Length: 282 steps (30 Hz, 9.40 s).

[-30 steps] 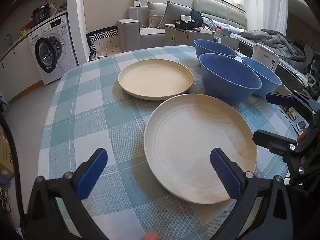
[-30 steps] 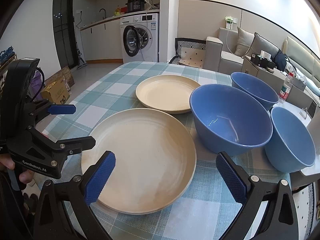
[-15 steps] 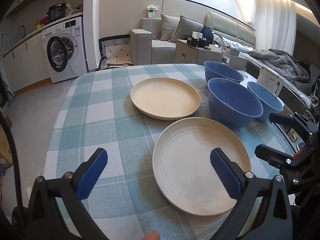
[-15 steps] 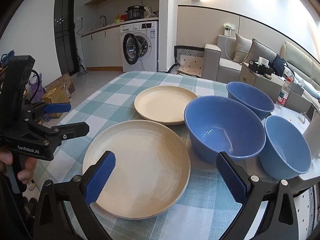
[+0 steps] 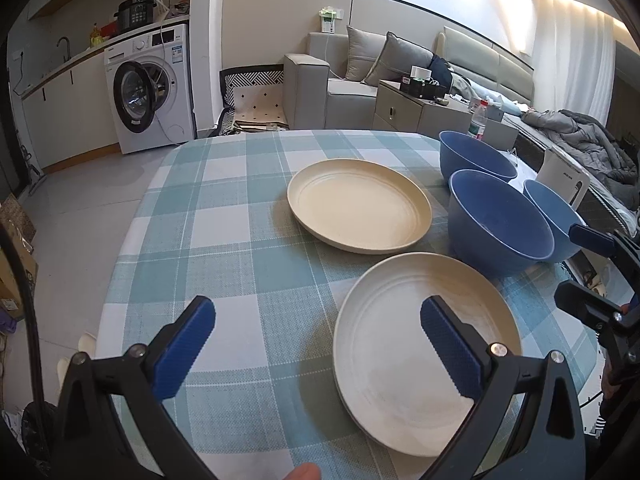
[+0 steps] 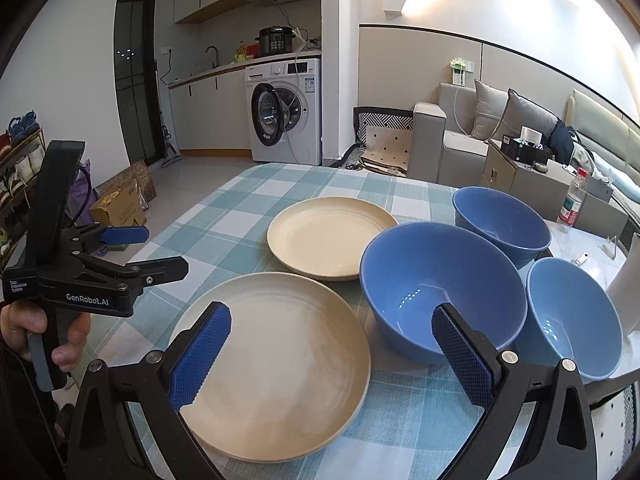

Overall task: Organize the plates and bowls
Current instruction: 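Move the open left gripper toward the rim of the separate cream plate, then slide the left gripper fingers around the cream plate rim, then close the left gripper on the rim and tilt the plate up, then lift the cream plate with the left gripper and carry it over the stacked plates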

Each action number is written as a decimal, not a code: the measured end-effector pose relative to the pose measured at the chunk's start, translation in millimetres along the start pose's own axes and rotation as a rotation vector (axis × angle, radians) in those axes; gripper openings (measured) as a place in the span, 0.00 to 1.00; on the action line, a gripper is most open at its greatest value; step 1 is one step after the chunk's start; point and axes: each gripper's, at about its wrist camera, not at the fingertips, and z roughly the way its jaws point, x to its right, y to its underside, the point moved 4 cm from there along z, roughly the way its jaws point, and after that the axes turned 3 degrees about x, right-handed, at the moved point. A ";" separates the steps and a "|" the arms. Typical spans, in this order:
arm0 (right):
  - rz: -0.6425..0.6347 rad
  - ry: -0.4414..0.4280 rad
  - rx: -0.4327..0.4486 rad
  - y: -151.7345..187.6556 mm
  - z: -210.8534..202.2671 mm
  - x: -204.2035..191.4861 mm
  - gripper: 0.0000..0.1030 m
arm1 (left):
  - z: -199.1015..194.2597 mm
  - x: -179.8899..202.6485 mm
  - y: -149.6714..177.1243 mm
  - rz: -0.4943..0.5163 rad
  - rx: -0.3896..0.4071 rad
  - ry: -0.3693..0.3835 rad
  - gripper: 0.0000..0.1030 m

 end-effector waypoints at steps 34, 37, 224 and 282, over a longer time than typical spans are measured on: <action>0.012 -0.025 -0.025 -37.9 48.2 30.6 0.99 | 50.8 -9.6 -37.8 -0.046 -0.030 -0.016 1.00; 0.010 -0.025 -0.026 -40.9 52.2 33.0 0.99 | 54.4 -8.4 -38.9 -0.044 -0.033 -0.010 1.00; -0.089 -0.042 -0.406 -48.5 253.6 -30.8 0.26 | 102.6 -110.1 12.2 -0.164 -0.188 -0.123 0.45; -0.091 -0.079 -0.364 -51.5 244.0 -44.8 0.27 | 92.2 -103.9 4.0 -0.143 -0.131 -0.142 0.23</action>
